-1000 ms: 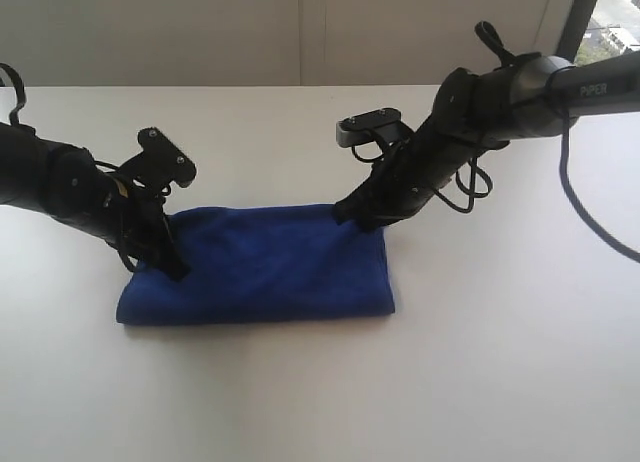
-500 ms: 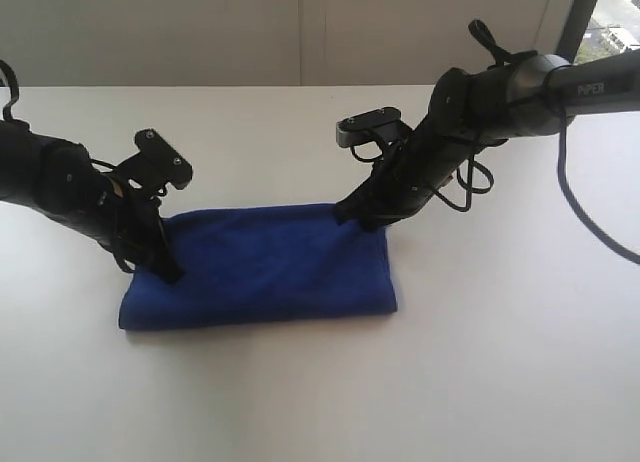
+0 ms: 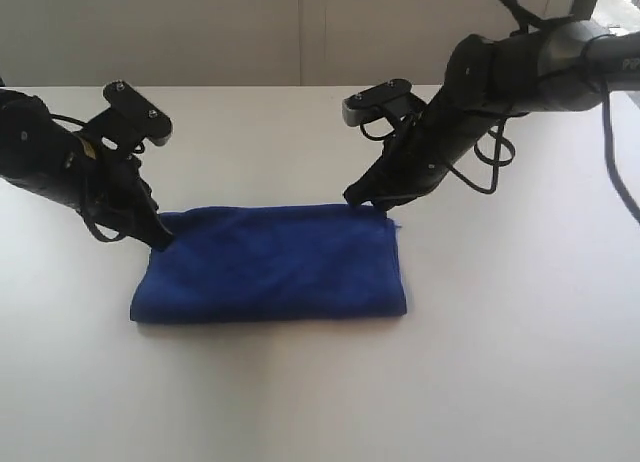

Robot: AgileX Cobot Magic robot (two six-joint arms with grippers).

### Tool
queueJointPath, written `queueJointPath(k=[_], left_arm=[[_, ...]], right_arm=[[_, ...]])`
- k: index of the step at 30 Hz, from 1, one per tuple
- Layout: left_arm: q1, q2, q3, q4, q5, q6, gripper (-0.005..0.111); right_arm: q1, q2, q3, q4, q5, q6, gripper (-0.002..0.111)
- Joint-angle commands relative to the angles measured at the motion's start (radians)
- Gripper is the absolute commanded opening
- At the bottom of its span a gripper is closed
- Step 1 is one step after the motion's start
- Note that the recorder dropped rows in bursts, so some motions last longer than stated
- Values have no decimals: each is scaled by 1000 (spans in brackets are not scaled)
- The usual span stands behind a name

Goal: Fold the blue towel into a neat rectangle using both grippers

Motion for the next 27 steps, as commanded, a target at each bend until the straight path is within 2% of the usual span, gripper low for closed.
queueJointPath(k=[1,4,10,19,27], left_arm=[[-4,-10,20,-96,142,-8,0],[-39,-8,30,-147,190,48,0],[-137,38,30,-234,241,146,0],[-137,107,30,-161,299,143,0],[-137,107,30,-68,381,81,0]], right_arm=[[-4,-28,6,39,127,-18,0],[35,-28,54,84,156,-88,0],[98,-28,151,81,138,-83,0],[98,-28,266,-77,62,-17,0],[98,-27,296,-95,35,3,0]])
